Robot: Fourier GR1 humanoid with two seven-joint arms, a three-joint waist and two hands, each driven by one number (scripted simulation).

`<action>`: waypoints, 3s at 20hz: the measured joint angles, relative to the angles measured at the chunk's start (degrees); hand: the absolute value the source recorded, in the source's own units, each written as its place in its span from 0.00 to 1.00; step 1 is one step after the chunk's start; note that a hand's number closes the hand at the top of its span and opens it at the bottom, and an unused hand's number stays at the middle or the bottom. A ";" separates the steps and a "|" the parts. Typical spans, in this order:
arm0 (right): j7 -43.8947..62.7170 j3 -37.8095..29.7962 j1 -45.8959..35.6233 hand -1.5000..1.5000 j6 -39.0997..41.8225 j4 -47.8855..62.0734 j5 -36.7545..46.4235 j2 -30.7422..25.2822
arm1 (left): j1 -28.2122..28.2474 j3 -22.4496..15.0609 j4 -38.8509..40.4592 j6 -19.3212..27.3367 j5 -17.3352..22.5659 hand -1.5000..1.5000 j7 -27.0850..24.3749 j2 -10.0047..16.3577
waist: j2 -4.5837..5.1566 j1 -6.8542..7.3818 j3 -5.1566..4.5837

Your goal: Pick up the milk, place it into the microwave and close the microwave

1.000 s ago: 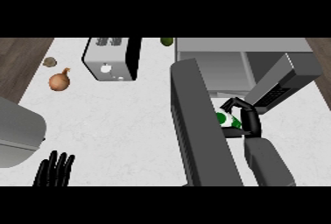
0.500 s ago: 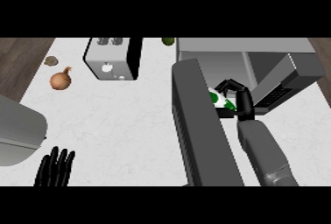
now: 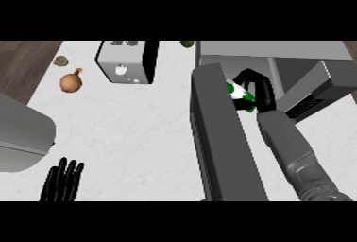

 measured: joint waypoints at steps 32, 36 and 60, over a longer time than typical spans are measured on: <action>7.34 2.68 -10.84 0.00 -13.01 11.95 7.89 -5.76 | -7.33 -0.59 3.70 1.08 -5.85 0.00 4.43 1.02 | 2.44 4.85 0.29; 4.13 1.18 -9.70 0.00 -9.74 11.03 6.29 -4.83 | -7.87 -1.35 3.86 1.06 -6.14 0.00 4.30 0.27 | 2.32 4.36 0.30; -12.77 -7.58 4.93 0.00 14.00 9.62 -3.49 -4.47 | -11.71 -5.55 5.00 2.70 -10.47 0.00 7.32 -3.61 | 0.36 0.00 0.15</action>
